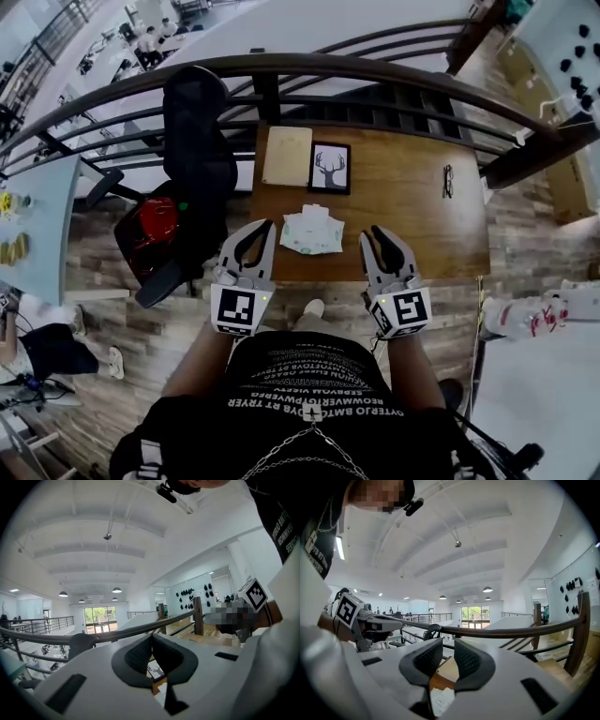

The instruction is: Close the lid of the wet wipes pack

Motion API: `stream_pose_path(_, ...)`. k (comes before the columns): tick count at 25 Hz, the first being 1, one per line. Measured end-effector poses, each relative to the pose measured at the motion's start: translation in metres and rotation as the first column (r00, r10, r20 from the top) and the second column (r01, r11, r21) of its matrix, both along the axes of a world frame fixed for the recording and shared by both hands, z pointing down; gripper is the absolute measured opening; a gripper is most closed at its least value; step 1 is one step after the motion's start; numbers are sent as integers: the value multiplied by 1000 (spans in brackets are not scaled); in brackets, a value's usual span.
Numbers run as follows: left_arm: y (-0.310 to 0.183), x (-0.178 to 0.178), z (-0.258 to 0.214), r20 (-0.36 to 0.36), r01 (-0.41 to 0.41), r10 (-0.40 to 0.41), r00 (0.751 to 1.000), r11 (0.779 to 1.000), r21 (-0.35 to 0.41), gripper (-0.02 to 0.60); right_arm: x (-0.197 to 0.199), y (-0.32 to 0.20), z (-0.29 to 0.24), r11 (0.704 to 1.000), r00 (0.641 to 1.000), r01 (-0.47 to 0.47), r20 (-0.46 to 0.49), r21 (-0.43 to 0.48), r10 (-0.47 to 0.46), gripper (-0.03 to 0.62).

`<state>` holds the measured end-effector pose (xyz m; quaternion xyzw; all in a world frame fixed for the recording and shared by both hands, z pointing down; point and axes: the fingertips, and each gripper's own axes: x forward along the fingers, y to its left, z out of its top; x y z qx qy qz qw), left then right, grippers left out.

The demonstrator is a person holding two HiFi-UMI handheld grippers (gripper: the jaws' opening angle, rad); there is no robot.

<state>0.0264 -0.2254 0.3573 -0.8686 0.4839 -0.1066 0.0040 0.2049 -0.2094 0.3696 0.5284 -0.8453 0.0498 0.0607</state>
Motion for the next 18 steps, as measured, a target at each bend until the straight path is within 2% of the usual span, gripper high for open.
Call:
stream_pose_path(10, -23, 11, 9, -2, 100, -100, 995, 995, -21, 28, 19, -40, 10, 996, 996, 91, 9, -13, -91, 83)
stream_pose_path(18, -29, 4, 40, 31, 128, -125, 992, 986, -104, 28, 15, -62, 30, 991, 993, 117, 19, -71, -116, 83)
